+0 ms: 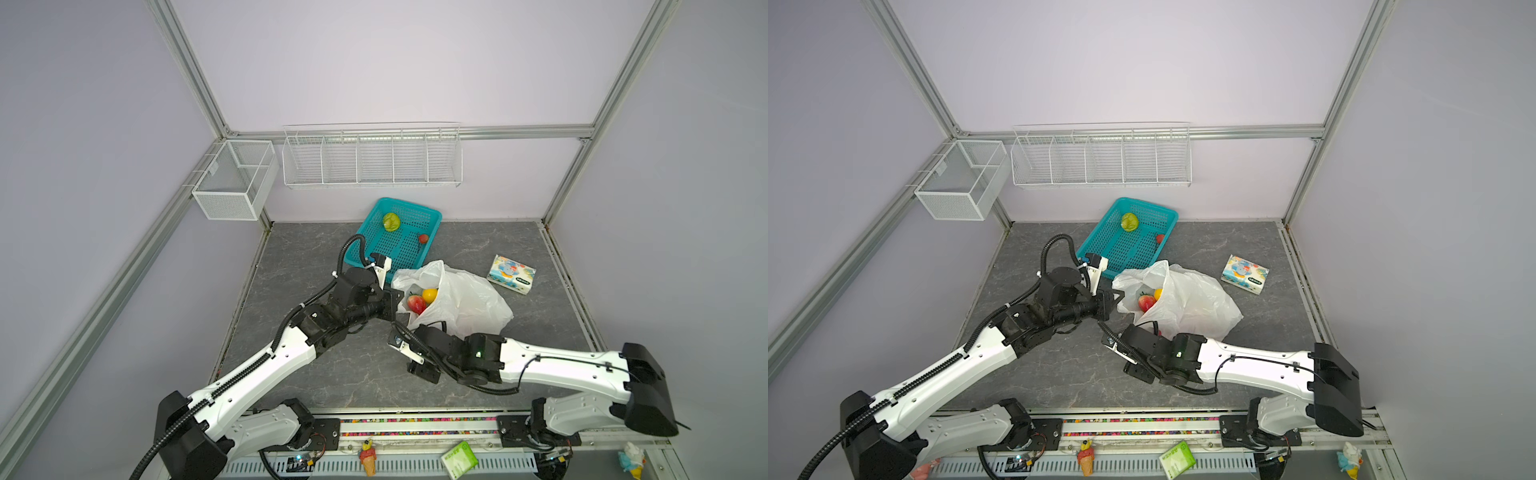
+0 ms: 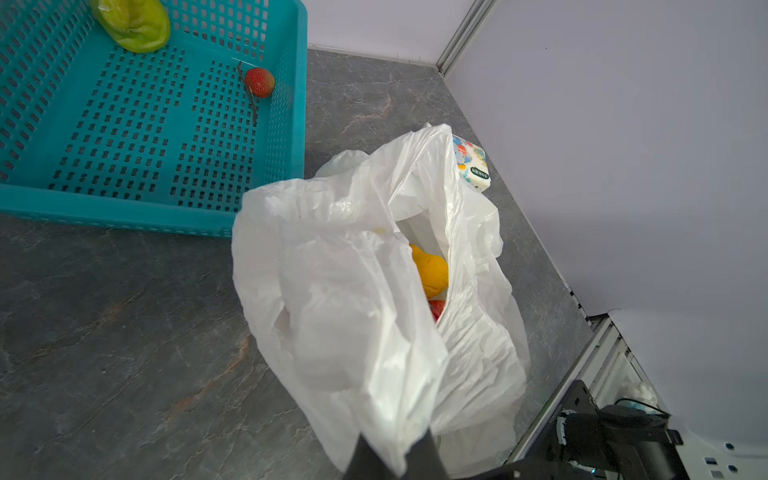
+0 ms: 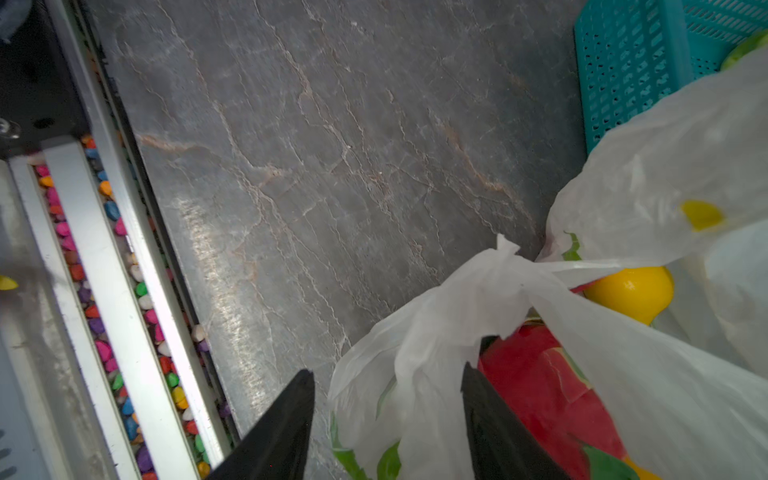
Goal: Place the fake fruits into the plastic bag and tie a complex knot
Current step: 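Grasp the bag rim with left gripper while right gripper swings nearer, then grasp the bag handle with the right gripper and lift both handles upward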
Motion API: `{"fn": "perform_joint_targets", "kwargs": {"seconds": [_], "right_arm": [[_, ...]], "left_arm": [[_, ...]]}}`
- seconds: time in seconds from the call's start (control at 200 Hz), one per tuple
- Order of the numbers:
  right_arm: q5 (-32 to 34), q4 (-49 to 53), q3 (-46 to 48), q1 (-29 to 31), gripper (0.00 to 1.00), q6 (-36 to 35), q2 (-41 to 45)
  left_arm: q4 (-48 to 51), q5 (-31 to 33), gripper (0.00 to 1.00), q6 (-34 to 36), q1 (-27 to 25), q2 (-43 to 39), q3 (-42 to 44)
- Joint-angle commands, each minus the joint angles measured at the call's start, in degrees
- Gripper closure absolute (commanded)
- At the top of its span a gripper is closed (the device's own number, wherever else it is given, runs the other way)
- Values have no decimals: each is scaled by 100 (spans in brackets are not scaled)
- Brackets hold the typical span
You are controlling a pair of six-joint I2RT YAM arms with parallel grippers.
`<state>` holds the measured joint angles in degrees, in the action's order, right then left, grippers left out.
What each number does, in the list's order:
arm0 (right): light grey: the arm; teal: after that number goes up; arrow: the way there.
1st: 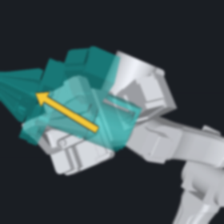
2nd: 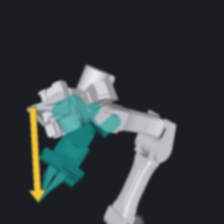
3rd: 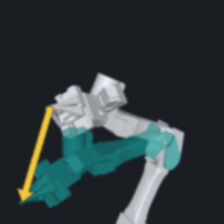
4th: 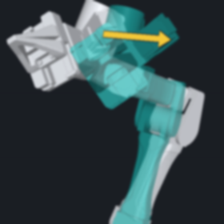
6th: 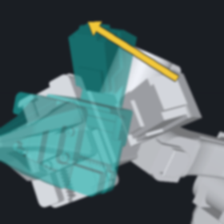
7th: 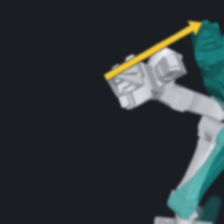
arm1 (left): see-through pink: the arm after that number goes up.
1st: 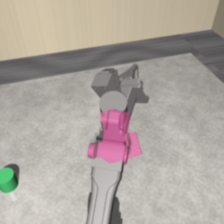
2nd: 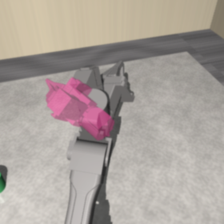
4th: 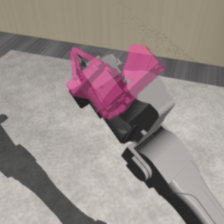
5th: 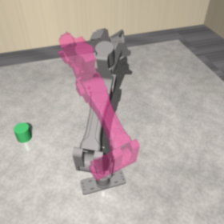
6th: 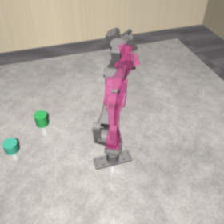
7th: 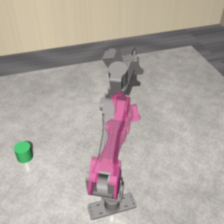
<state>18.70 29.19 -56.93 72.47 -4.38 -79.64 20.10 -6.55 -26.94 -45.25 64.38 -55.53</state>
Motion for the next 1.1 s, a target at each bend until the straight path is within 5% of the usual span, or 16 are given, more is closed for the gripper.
{"fn": "perform_joint_targets", "kwargs": {"seconds": [0.0, 0.17, 0.425, 0.73, 1.095], "right_arm": [[451, -79, -38, -2, 41, -267, -158], [739, -173, -20, -91, 48, -376, -458], [369, -86, 39, -137, 93, -383, 191], [-809, 46, -129, -1599, 94, 177, 3532], [-455, 60, -1239, -3266, 94, 726, 3325]], "left_arm": [[110, -106, 100, -54, 60, -83, -205], [85, -128, 100, 4, 76, -66, -196], [175, -148, 100, 58, 140, 4, -397], [1323, -458, 100, 642, 149, -482, -1344], [2575, 1390, 100, 984, 359, -415, -3083]]}}
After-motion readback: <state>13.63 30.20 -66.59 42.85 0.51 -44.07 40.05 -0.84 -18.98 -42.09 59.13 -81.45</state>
